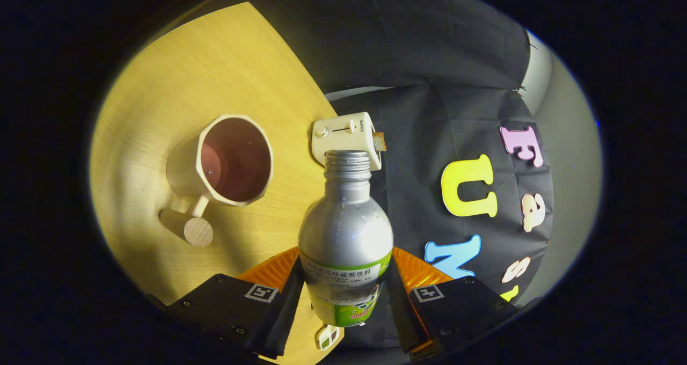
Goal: Take the bottle from table, then pour the juice into the cup, finally place the bottle on the coaster
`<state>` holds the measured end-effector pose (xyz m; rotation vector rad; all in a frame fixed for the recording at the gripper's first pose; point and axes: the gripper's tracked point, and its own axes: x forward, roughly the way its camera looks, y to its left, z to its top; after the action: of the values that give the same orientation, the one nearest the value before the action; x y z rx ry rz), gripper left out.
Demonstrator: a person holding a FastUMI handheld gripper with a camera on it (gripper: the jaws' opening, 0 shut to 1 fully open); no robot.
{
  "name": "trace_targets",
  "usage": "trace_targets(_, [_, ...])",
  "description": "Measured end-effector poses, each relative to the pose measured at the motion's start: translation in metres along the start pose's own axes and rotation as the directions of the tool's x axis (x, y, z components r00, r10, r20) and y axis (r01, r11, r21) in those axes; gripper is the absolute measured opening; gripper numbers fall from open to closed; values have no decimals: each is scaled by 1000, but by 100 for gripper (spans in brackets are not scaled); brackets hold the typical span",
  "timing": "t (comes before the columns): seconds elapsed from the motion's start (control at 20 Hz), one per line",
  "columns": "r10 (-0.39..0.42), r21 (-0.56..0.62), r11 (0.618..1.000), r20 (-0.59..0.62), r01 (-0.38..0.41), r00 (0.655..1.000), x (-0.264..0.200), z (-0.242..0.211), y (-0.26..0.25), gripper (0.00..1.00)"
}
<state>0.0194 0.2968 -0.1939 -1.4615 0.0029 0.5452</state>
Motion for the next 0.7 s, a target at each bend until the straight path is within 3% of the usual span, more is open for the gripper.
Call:
trace_targets(0.5, [-5,261,965,56,-9,998,1,-10,-4,76])
trace_targets(0.7, [-7,385,922,88,-27,996,0,-14,-6,76])
